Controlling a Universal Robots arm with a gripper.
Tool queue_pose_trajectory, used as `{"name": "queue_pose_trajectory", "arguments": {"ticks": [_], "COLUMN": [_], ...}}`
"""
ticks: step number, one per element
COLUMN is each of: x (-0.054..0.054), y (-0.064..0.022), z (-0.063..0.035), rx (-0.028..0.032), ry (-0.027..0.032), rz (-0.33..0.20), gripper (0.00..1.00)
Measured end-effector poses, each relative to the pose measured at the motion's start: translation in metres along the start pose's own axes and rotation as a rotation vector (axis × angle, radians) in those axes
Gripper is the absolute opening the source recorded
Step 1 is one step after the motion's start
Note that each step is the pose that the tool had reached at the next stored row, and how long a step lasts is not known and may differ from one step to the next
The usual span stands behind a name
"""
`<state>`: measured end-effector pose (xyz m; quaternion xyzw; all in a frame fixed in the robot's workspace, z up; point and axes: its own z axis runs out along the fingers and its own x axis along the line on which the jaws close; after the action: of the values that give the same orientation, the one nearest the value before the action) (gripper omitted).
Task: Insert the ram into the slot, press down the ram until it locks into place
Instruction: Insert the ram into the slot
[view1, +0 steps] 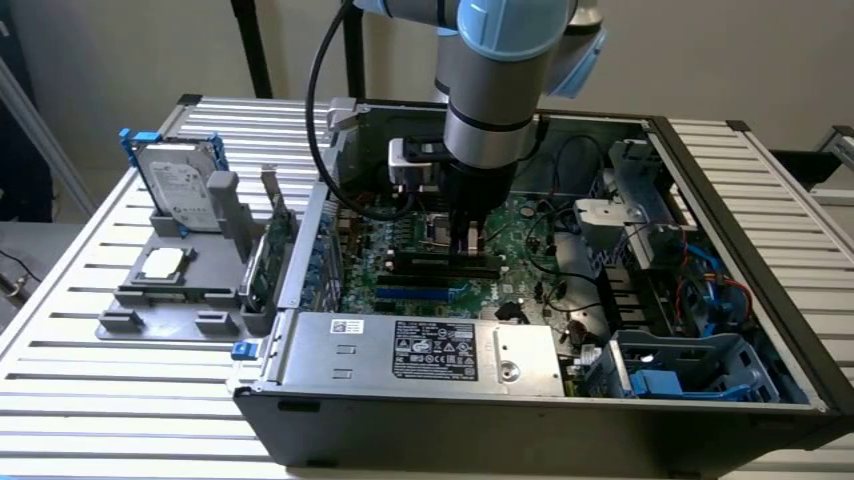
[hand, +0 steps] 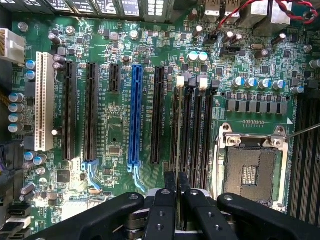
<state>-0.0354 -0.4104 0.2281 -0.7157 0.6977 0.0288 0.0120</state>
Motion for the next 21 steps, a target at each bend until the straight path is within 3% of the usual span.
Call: {"name": "queue_pose_trajectory", "arguments": {"ticks": [21], "x": [-0.001], "y": [-0.0003], "z": [0.0045], "rx": [0.0002], "ry": [-0.0004], "rz": [0.0], "gripper": [0.15]}}
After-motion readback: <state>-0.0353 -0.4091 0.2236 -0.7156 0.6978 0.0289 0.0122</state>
